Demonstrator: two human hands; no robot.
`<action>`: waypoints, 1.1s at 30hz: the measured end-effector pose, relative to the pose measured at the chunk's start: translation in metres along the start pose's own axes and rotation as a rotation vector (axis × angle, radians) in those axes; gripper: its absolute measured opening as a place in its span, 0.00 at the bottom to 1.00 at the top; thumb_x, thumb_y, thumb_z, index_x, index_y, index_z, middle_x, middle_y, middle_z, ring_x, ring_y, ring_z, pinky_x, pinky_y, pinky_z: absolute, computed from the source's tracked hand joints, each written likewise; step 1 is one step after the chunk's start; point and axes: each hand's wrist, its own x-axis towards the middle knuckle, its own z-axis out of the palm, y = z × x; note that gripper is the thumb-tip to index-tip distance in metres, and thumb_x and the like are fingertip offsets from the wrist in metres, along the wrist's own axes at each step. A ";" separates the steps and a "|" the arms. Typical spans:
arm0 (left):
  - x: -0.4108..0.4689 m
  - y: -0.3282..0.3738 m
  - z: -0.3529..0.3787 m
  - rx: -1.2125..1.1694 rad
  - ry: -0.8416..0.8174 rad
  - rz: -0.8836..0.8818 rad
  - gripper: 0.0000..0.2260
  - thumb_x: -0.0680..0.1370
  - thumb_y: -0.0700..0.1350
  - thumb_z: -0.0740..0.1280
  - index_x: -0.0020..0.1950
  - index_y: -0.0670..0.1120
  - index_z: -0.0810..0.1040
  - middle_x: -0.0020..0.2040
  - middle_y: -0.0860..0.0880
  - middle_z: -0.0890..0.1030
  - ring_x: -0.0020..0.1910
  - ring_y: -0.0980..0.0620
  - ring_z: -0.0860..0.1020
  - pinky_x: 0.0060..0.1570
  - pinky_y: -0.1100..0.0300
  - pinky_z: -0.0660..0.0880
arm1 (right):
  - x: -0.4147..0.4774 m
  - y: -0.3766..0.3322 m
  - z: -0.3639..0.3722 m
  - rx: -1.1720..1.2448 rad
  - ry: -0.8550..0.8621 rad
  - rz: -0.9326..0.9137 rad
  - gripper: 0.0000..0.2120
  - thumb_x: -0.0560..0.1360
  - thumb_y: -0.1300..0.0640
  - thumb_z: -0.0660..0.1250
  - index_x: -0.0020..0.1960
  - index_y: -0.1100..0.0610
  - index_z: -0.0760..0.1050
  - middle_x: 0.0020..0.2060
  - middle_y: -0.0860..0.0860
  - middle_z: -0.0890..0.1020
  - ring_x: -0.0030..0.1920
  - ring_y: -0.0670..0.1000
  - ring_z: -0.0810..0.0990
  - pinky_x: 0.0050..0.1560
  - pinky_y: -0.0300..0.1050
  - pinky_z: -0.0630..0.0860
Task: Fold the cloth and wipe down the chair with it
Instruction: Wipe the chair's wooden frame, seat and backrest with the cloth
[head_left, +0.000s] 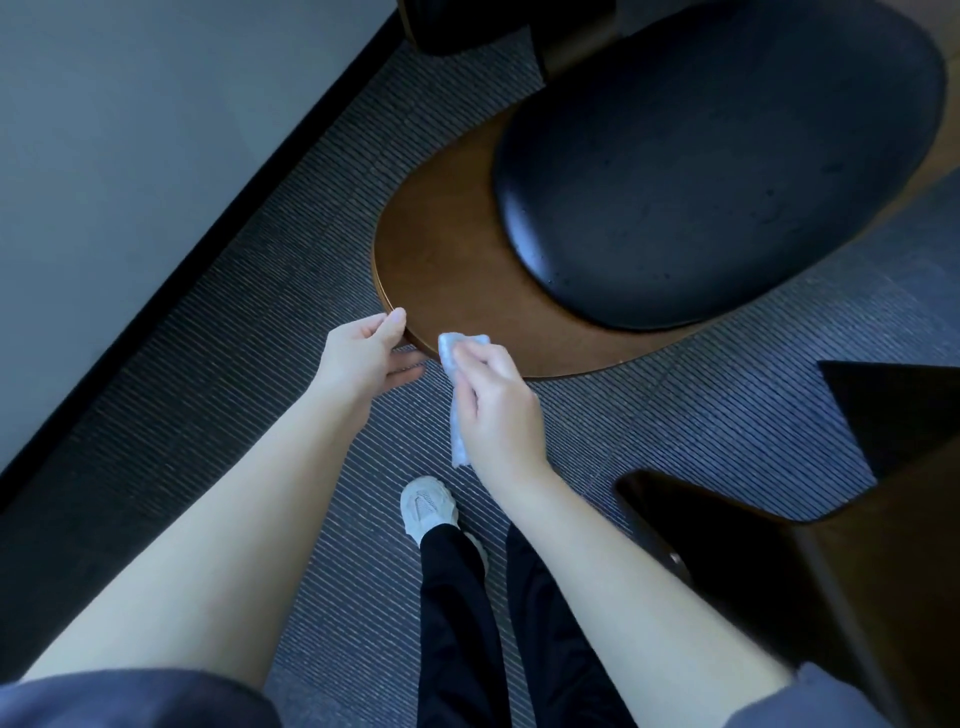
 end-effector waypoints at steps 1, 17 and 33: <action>0.001 0.001 -0.001 -0.003 0.004 -0.014 0.11 0.83 0.46 0.61 0.52 0.44 0.82 0.53 0.43 0.84 0.47 0.48 0.85 0.44 0.58 0.82 | 0.002 0.003 -0.003 -0.010 -0.017 0.003 0.11 0.79 0.61 0.61 0.59 0.55 0.77 0.57 0.48 0.78 0.46 0.54 0.79 0.39 0.48 0.76; 0.003 -0.006 -0.015 -0.030 -0.034 0.008 0.11 0.83 0.50 0.62 0.53 0.48 0.82 0.50 0.48 0.86 0.48 0.52 0.85 0.45 0.60 0.81 | 0.031 -0.001 -0.002 0.022 -0.011 -0.136 0.11 0.77 0.58 0.63 0.56 0.53 0.80 0.46 0.48 0.77 0.37 0.52 0.77 0.29 0.50 0.75; 0.041 0.020 -0.022 -0.166 0.135 -0.032 0.10 0.81 0.46 0.66 0.57 0.42 0.82 0.52 0.45 0.85 0.50 0.51 0.84 0.47 0.60 0.81 | 0.092 -0.030 0.012 -0.047 -0.195 -0.028 0.12 0.81 0.50 0.57 0.51 0.53 0.78 0.40 0.42 0.70 0.36 0.45 0.69 0.36 0.43 0.63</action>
